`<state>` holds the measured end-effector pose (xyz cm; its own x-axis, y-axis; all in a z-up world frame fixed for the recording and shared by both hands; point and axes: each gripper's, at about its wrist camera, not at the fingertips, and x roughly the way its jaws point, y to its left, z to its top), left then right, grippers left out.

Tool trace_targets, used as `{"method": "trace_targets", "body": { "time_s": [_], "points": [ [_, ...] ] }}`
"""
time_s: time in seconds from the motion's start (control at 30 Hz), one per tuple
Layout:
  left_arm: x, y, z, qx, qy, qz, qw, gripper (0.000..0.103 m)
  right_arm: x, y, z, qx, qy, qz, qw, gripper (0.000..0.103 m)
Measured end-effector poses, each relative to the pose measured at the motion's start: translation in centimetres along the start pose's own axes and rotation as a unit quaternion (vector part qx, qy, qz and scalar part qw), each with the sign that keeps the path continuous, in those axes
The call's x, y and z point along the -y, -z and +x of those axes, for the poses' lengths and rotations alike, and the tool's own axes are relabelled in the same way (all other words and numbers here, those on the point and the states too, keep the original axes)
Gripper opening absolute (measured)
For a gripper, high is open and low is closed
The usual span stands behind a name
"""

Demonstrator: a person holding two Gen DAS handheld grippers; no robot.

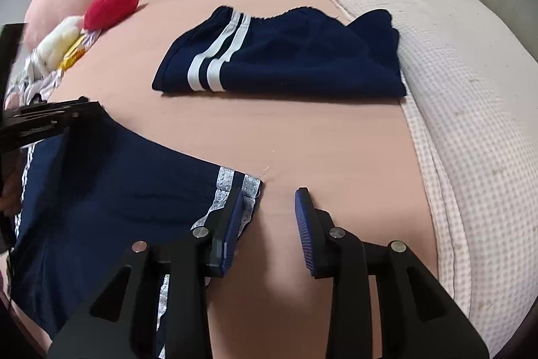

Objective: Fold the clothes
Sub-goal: 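Lay the shorts flat on the bed and pull the hem straight with both grippers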

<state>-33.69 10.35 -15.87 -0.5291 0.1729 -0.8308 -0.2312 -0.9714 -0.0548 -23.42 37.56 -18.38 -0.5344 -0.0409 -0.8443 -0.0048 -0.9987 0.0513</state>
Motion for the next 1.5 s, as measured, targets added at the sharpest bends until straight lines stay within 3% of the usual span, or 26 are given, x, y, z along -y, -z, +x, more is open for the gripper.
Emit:
{"method": "trace_targets", "body": {
  "time_s": [0.1,0.27,0.37,0.5,0.57,0.67,0.77,0.83,0.9,1.03,1.1,1.17,1.3,1.33,1.37,1.4,1.5],
  "points": [
    [0.3,3.3,-4.4,0.010,0.018,-0.011,0.9997,0.034,0.2,0.8,-1.9,-0.006,-0.012,0.016,1.000,0.033],
    [2.1,11.0,-9.1,-0.036,0.038,-0.003,0.9986,0.034,-1.0,5.3,-7.8,-0.024,-0.094,0.082,0.992,0.033],
    [2.3,15.5,-10.4,-0.066,0.027,-0.018,0.9973,0.034,-3.7,8.9,-9.6,-0.044,-0.109,0.083,0.990,0.034],
    [1.2,19.7,-10.8,-0.080,0.024,-0.084,0.9930,0.037,-7.3,12.9,-9.3,-0.089,-0.102,0.044,0.990,0.034],
    [1.2,20.7,-10.8,-0.079,0.021,-0.086,0.9930,0.037,-8.4,13.7,-9.0,-0.083,-0.072,0.006,0.994,0.034],
    [1.4,20.2,-13.7,-0.029,-0.033,-0.082,0.9957,0.038,-8.2,13.8,-9.7,-0.072,-0.035,0.003,0.997,0.033],
    [0.6,19.6,-16.9,0.019,0.002,-0.096,0.9952,0.042,-6.6,14.2,-11.7,-0.042,-0.056,0.045,0.997,0.036],
    [0.2,19.8,-17.0,0.010,0.000,-0.093,0.9956,0.043,-5.6,14.6,-13.0,-0.032,-0.090,0.080,0.992,0.038],
    [-0.5,20.8,-16.7,-0.006,-0.028,-0.089,0.9956,0.043,-5.9,15.5,-12.9,-0.051,-0.104,0.090,0.989,0.040],
    [-3.0,23.9,-16.0,-0.030,0.010,-0.146,0.9887,0.043,-7.0,16.4,-12.4,-0.082,-0.116,0.094,0.985,0.042],
    [-4.0,25.0,-15.8,-0.037,0.022,-0.166,0.9852,0.043,-7.6,16.5,-12.3,-0.091,-0.123,0.094,0.984,0.050],
    [-4.4,25.4,-16.1,-0.031,0.029,-0.171,0.9843,0.043,-8.4,16.8,-12.1,-0.099,-0.120,0.091,0.984,0.058],
    [-4.5,25.5,-17.1,-0.011,0.036,-0.187,0.9816,0.043,-9.5,17.5,-11.3,-0.116,-0.100,0.066,0.986,0.058],
    [-4.5,25.4,-17.1,-0.008,0.036,-0.188,0.9815,0.043,-9.6,17.4,-11.1,-0.115,-0.097,0.059,0.987,0.057],
    [-4.5,25.4,-17.1,-0.004,0.036,-0.188,0.9814,0.043,-9.8,17.3,-10.9,-0.114,-0.094,0.052,0.988,0.047],
    [-4.5,25.4,-17.0,-0.005,0.033,-0.189,0.9814,0.043,-9.9,17.2,-10.7,-0.114,-0.092,0.045,0.988,0.031],
    [-4.7,25.4,-16.0,-0.023,0.024,-0.198,0.9797,0.043,-9.9,17.3,-10.1,-0.114,-0.117,0.044,0.986,0.009]
  ]
}}
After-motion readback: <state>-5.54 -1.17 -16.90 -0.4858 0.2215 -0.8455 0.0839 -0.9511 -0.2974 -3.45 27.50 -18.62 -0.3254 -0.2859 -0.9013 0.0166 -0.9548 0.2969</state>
